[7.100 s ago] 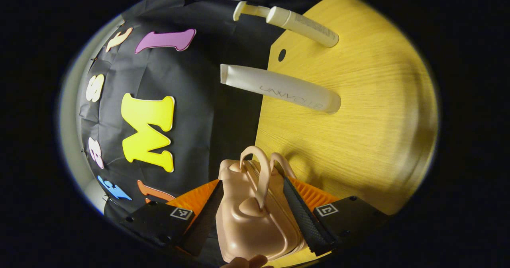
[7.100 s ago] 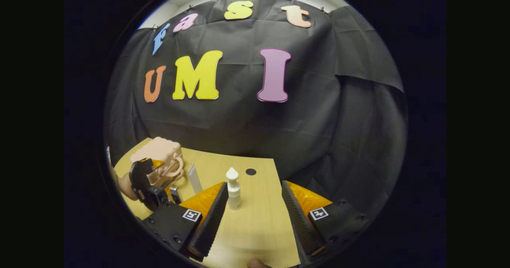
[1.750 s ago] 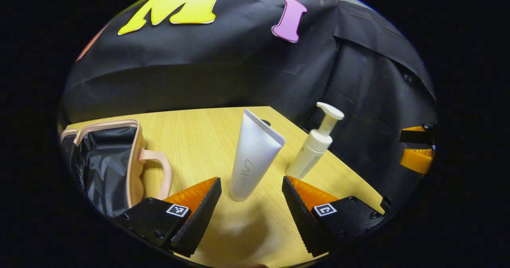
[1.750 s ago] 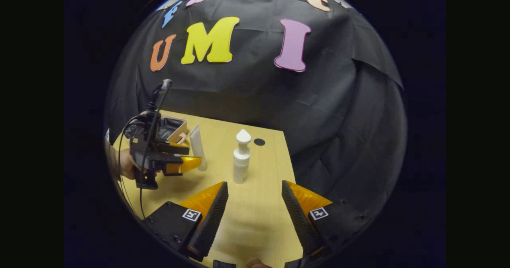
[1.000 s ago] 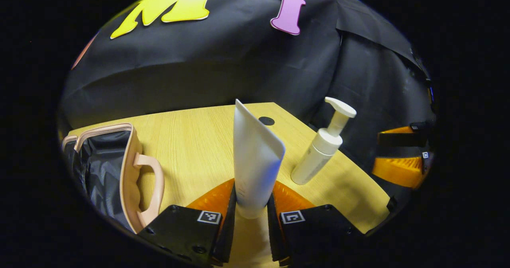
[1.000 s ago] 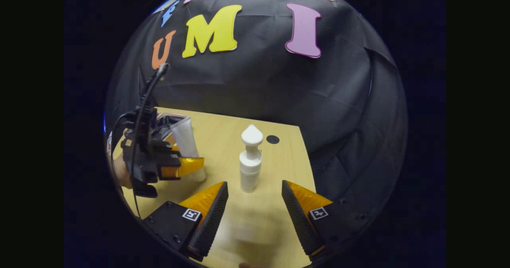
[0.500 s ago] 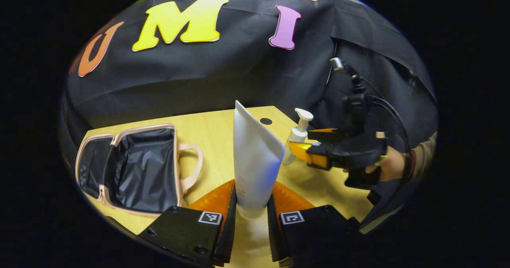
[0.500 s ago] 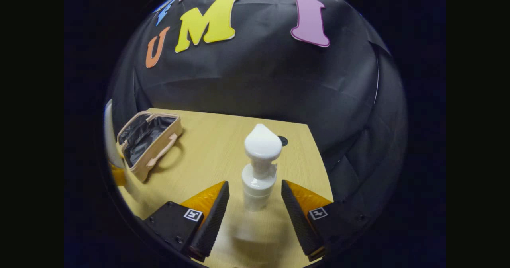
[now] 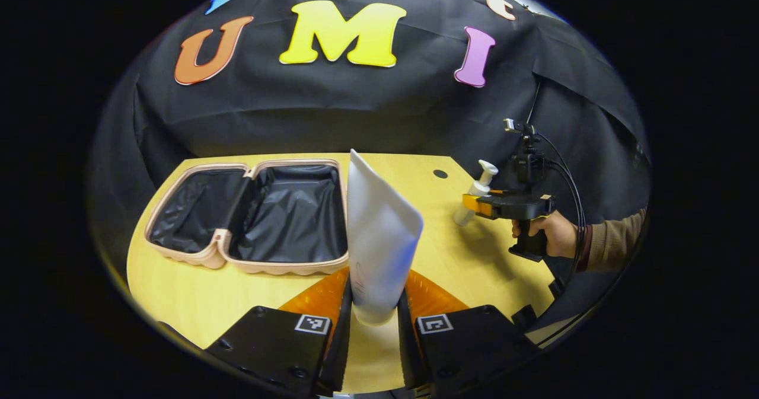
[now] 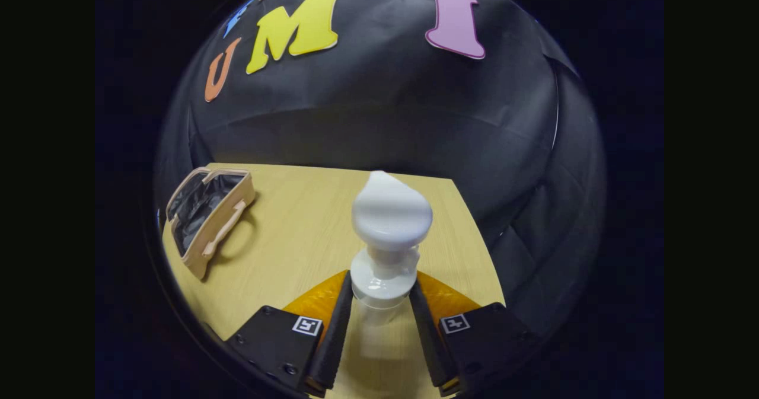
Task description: First open the suitcase, pack the skin care products into it, and then close the suitcase.
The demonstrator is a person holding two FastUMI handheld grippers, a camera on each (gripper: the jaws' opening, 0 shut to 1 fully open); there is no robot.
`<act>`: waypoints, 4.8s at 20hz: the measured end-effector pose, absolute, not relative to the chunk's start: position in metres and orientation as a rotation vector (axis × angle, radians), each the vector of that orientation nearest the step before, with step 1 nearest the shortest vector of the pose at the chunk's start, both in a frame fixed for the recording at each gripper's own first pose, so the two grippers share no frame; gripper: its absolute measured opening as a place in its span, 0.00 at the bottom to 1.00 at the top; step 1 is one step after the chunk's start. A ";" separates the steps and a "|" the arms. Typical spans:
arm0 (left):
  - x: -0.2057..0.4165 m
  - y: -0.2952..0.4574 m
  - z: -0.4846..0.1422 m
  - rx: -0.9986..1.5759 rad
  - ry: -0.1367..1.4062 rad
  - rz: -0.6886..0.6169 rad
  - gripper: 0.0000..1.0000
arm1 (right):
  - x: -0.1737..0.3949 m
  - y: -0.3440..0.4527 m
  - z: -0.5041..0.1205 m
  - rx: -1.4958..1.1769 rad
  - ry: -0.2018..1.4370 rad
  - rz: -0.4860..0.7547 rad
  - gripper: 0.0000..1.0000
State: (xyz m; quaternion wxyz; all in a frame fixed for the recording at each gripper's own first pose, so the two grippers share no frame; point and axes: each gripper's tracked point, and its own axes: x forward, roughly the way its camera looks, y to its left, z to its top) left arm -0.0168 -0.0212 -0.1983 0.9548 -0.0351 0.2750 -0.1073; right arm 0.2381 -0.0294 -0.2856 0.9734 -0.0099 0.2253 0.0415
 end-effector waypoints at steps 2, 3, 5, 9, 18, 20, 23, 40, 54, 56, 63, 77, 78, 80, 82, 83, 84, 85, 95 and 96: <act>-0.017 0.002 -0.191 -0.081 0.547 -0.166 0.39 | 0.238 -0.029 -0.286 -0.006 0.445 0.075 0.53; -0.017 0.025 -0.187 -0.085 0.545 -0.116 0.39 | 0.236 -0.028 -0.286 0.012 0.445 0.056 0.48; -0.002 0.058 -0.182 -0.059 0.536 -0.055 0.39 | 0.225 -0.024 -0.287 0.021 0.455 0.054 0.49; 0.049 0.091 -0.195 -0.053 0.549 -0.022 0.39 | 0.179 0.001 -0.257 0.022 0.425 0.078 0.48; 0.133 0.105 -0.285 0.012 0.739 -0.095 0.39 | 0.075 0.105 -0.215 0.027 0.440 0.166 0.49; 0.138 0.110 -0.305 0.032 0.806 -0.100 0.39 | 0.064 0.128 -0.207 0.026 0.433 0.185 0.49; 0.145 0.114 -0.314 0.071 0.852 -0.095 0.39 | 0.058 0.151 -0.197 0.027 0.430 0.201 0.49; 0.163 0.150 -0.257 -0.015 0.633 0.024 0.89 | 0.167 0.289 -0.168 -0.004 0.509 0.320 0.49; 0.079 0.307 -0.064 0.053 0.058 0.210 0.94 | 0.167 0.358 -0.270 -0.061 0.831 0.337 0.49; 0.076 0.325 -0.048 0.066 0.026 0.243 1.00 | 0.169 0.358 -0.268 -0.043 0.847 0.313 0.49; 0.090 0.386 -0.049 -0.007 -0.014 0.285 0.99 | 0.164 0.350 -0.282 -0.035 0.956 0.199 0.49; 0.110 0.481 -0.214 -0.409 0.240 0.336 0.97 | 0.147 0.347 -0.224 0.024 0.789 0.293 0.83; 0.113 0.483 -0.223 -0.431 0.254 0.327 0.98 | 0.134 0.344 -0.203 0.032 0.739 0.318 0.83; 0.124 0.477 -0.248 -0.576 0.287 0.297 0.98 | 0.088 0.324 -0.142 0.031 0.583 0.369 0.80; 0.130 0.469 -0.268 -0.740 0.308 0.269 0.98 | 0.055 0.287 -0.103 -0.030 0.458 0.337 0.83; 0.131 0.464 -0.275 -0.821 0.315 0.250 0.87 | 0.039 0.270 -0.088 -0.046 0.407 0.310 0.83; 0.134 0.460 -0.283 -0.892 0.317 0.239 0.85 | 0.015 0.250 -0.067 -0.055 0.352 0.268 0.83; 0.137 0.456 -0.291 -0.971 0.327 0.233 0.95 | -0.002 0.236 -0.051 -0.048 0.309 0.242 0.83; 0.165 0.446 -0.312 -1.294 0.345 0.247 0.14 | -0.081 0.151 -0.018 -0.069 0.203 0.057 0.81; 0.166 0.446 -0.311 -1.279 0.354 0.252 0.12 | -0.083 0.146 -0.017 -0.077 0.192 0.048 0.81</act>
